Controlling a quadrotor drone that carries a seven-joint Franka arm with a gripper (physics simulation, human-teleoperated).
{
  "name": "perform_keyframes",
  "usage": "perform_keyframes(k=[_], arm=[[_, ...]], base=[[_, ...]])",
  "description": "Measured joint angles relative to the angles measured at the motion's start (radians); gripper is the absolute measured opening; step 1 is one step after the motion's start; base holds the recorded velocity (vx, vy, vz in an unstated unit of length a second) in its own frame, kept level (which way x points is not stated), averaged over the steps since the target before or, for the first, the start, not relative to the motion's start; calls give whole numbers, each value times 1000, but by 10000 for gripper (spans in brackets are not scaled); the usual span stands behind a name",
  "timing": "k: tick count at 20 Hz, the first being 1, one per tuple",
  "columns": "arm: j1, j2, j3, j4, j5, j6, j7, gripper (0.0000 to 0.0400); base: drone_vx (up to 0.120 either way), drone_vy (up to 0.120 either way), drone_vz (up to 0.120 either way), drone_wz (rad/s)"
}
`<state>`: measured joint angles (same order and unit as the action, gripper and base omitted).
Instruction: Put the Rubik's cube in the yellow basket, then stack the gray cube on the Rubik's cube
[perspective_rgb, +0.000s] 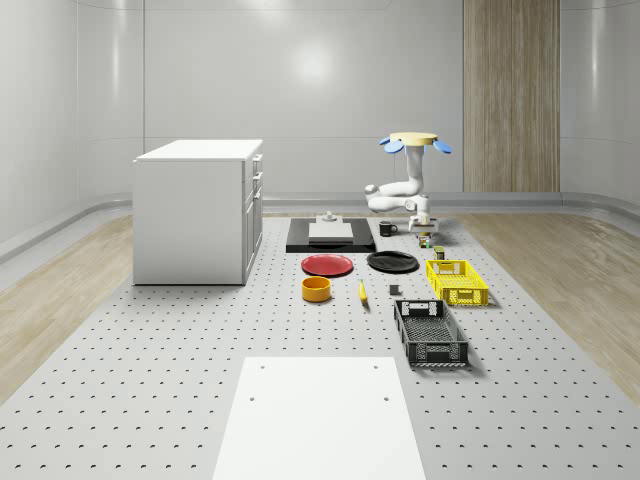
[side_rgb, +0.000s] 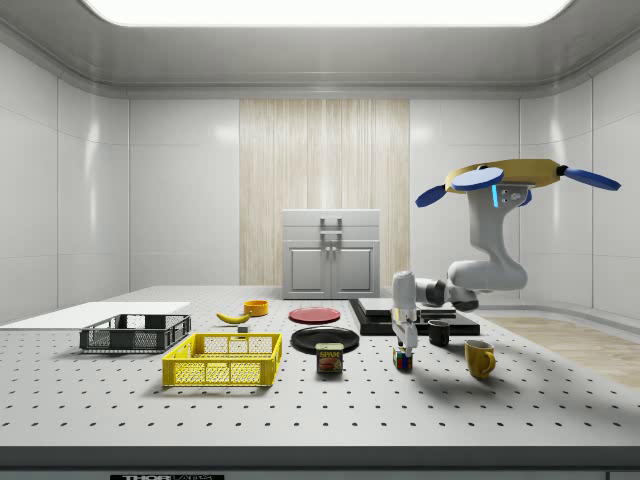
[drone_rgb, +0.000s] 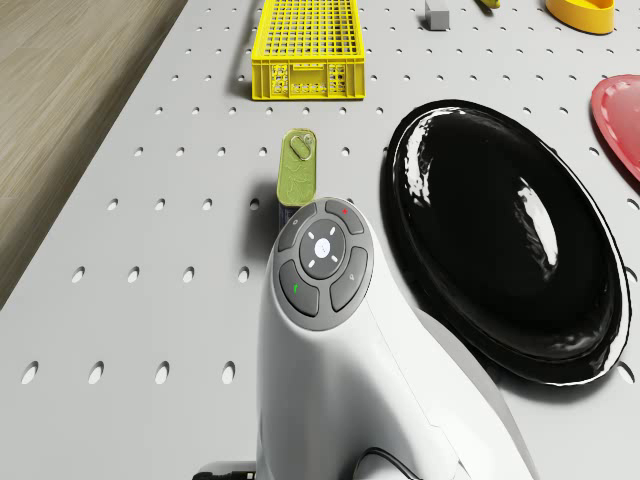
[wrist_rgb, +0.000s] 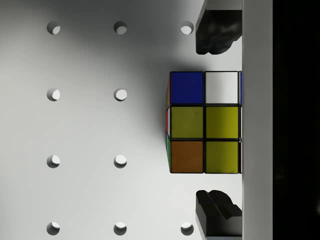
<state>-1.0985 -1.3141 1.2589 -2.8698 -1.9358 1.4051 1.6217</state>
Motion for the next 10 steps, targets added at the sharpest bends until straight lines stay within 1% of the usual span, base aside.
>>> perform_keyframes(k=[4,10], arm=[[-6,-16,-34,17,-30,31,-5,400],[-34,-25,-44,45,-41,53,-3,400]], base=[[0,0,0,0],[0,0,0,0]])
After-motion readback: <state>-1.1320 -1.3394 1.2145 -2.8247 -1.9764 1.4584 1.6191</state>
